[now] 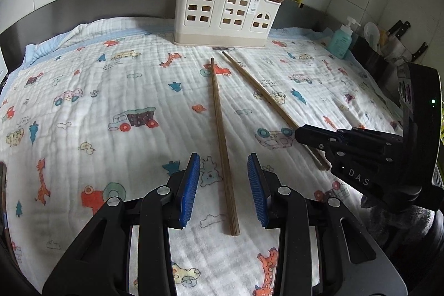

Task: Organize utensils
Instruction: 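Return to the last chopsticks and close the left tool on one while the right tool grasps the other, then lift both held chopsticks and carry them above the white holder, then lower the chopsticks into the holder and open both tools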

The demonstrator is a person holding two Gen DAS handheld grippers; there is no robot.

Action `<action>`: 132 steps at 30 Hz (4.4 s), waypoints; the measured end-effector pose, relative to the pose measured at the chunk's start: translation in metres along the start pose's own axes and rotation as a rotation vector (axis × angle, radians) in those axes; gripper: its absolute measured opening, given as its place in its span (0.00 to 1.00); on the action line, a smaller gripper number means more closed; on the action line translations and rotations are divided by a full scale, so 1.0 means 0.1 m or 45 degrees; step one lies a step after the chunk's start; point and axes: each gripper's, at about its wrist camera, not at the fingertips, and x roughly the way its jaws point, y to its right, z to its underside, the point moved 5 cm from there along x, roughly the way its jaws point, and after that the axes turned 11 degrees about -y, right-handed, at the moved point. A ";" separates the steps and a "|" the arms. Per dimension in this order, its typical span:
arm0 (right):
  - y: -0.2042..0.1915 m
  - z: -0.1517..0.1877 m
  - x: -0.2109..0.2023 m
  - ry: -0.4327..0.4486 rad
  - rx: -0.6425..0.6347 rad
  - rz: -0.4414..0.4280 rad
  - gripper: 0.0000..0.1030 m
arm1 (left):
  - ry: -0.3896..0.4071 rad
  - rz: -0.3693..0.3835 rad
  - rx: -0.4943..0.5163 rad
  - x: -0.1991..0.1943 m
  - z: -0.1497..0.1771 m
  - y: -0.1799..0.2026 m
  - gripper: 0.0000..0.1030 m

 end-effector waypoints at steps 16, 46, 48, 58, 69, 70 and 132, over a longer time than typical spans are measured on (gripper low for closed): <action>0.01 -0.18 -0.61 0.172 -0.021 0.015 0.06 | -0.033 -0.034 0.014 0.21 0.01 0.04 0.16; -0.08 -0.90 -1.60 0.405 -0.160 0.024 0.06 | 0.255 -0.042 0.039 -0.59 -0.75 0.04 0.05; -0.08 -0.98 -1.67 0.417 -0.171 0.020 0.06 | 0.266 -0.041 0.049 -0.62 -0.81 0.05 0.05; 0.02 -1.59 -2.13 0.512 -0.206 0.039 0.06 | 0.312 0.011 0.111 -0.88 -1.28 0.13 0.05; 0.28 -2.27 -2.27 0.579 -0.168 0.144 0.06 | 0.439 0.011 0.204 -1.38 -1.92 0.35 0.05; 0.30 -2.32 -2.24 0.580 -0.161 0.158 0.06 | 0.462 0.012 0.208 -1.44 -2.00 0.37 0.05; 0.27 -1.64 -1.80 0.501 -0.133 0.162 0.56 | 0.548 -0.135 0.062 -1.50 -1.93 0.17 0.58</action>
